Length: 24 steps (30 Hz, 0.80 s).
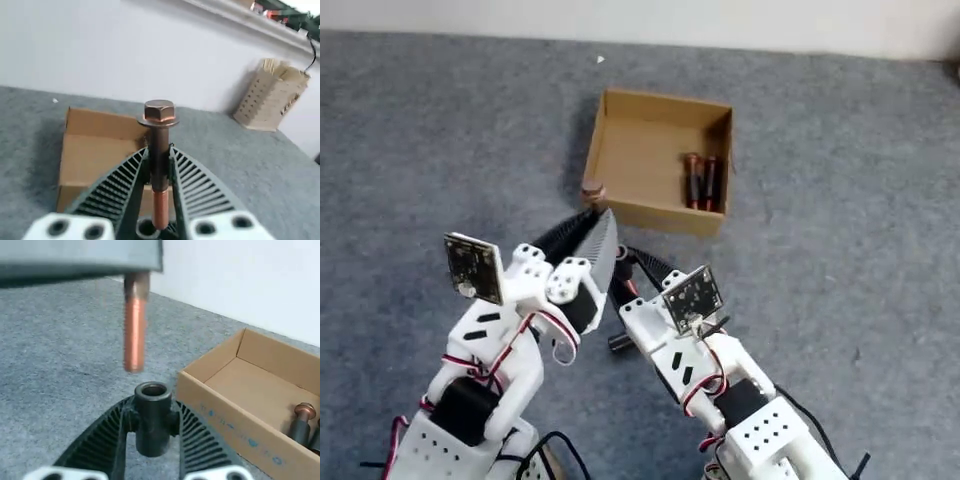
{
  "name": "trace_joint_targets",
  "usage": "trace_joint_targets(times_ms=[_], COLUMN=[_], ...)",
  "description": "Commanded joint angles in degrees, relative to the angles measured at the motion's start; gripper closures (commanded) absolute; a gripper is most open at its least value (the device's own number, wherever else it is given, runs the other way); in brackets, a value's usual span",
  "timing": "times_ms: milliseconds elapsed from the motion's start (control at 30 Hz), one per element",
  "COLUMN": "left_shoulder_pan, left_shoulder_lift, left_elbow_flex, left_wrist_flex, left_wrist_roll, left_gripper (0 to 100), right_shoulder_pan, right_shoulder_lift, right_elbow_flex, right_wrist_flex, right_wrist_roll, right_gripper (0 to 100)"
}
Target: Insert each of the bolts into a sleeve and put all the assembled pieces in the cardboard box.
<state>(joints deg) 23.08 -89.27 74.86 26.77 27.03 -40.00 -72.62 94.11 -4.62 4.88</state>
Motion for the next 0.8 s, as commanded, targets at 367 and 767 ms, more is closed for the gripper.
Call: trace_joint_targets(times_ms=[367,767], left_shoulder_pan=[0.04,3.38], left_shoulder_lift=[-0.92,-1.54], left_elbow_flex=[1.89,2.24], left_wrist_flex=[-3.16,0.97], left_wrist_roll=[0.26,0.18], left_gripper=[99,99], right_shoulder_pan=[-1.36,-1.01], right_shoulder_lift=[-15.25,-31.69], right_elbow_flex=[8.04,9.27], right_wrist_flex=[-1.71,19.47], right_wrist_roll=[10.73,8.09], right_gripper=[99.4,99.4])
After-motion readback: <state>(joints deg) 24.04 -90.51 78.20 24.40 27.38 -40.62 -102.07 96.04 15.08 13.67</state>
